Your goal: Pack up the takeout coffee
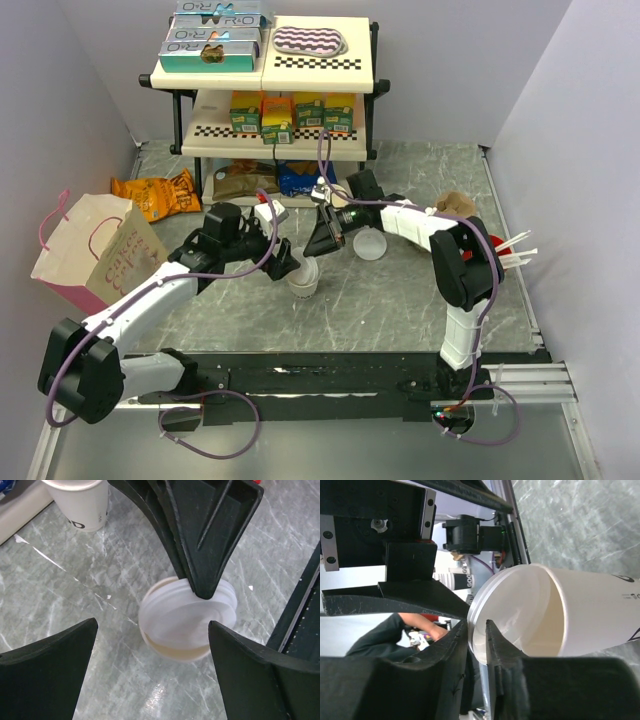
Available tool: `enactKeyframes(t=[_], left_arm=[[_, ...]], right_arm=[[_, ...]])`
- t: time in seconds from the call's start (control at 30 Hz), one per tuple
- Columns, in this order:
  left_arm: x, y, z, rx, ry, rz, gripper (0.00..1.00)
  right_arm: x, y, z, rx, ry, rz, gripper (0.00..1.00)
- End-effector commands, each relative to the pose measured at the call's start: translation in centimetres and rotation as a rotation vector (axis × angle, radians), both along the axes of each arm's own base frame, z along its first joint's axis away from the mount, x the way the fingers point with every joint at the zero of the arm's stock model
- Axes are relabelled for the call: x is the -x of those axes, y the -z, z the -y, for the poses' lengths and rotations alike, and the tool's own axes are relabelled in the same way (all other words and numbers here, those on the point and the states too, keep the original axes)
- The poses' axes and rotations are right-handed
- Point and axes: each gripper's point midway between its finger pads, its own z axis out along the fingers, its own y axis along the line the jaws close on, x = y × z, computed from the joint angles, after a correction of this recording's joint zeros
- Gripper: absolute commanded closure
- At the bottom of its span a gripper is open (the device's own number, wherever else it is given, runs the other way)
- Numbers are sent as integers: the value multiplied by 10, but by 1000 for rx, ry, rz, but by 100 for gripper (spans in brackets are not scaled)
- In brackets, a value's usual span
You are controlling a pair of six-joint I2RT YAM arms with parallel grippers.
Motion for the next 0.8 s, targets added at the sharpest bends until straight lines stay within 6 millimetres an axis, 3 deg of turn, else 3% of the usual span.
enactKeyframes(t=[0.0,0.77], left_arm=[[2,-10,11,52,40,9,1],[3,-4,20,64,72,-26,3]], right_arm=[[-4,-5,-3,14,-5,66,70],[-17,18,5,169,26,189,54]])
